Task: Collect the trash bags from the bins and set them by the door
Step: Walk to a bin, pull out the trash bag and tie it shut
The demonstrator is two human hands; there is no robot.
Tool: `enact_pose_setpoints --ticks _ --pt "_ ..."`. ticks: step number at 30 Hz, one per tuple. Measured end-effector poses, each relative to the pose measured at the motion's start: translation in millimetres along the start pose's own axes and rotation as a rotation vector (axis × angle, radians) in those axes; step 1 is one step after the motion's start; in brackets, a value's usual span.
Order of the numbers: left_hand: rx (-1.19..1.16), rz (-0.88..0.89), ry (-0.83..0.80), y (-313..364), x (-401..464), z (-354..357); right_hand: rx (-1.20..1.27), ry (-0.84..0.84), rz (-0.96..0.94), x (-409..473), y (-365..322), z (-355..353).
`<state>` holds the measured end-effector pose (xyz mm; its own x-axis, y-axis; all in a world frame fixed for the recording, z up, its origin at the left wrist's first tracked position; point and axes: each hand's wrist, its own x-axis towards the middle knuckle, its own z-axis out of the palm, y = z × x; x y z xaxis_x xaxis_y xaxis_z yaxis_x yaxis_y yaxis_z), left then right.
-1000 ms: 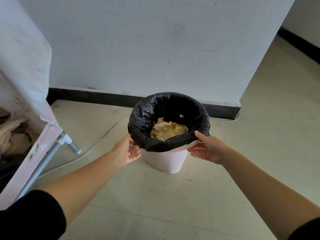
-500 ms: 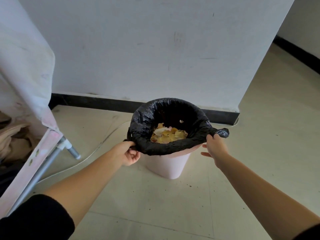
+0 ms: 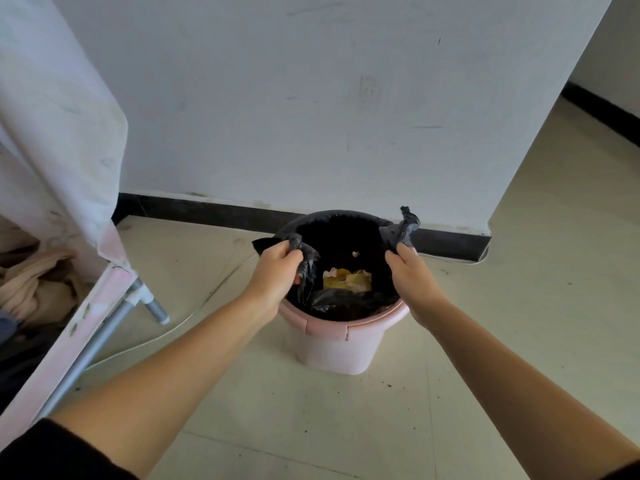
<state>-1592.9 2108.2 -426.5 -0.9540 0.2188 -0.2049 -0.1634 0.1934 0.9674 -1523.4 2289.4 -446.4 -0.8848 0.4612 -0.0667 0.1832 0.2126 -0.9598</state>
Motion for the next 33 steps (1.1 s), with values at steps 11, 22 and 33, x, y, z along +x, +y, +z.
enact_pose_setpoints --ticks 11,22,33 --pt "-0.383 -0.403 -0.251 -1.3 -6.8 20.4 -0.45 -0.4 -0.117 -8.4 4.7 27.9" --pt "-0.664 -0.41 0.143 0.8 30.9 -5.4 -0.303 -0.437 -0.01 -8.3 -2.6 16.9" --pt "0.573 0.471 -0.181 -8.2 1.4 18.4 -0.199 -0.497 -0.091 0.8 -13.9 29.4"
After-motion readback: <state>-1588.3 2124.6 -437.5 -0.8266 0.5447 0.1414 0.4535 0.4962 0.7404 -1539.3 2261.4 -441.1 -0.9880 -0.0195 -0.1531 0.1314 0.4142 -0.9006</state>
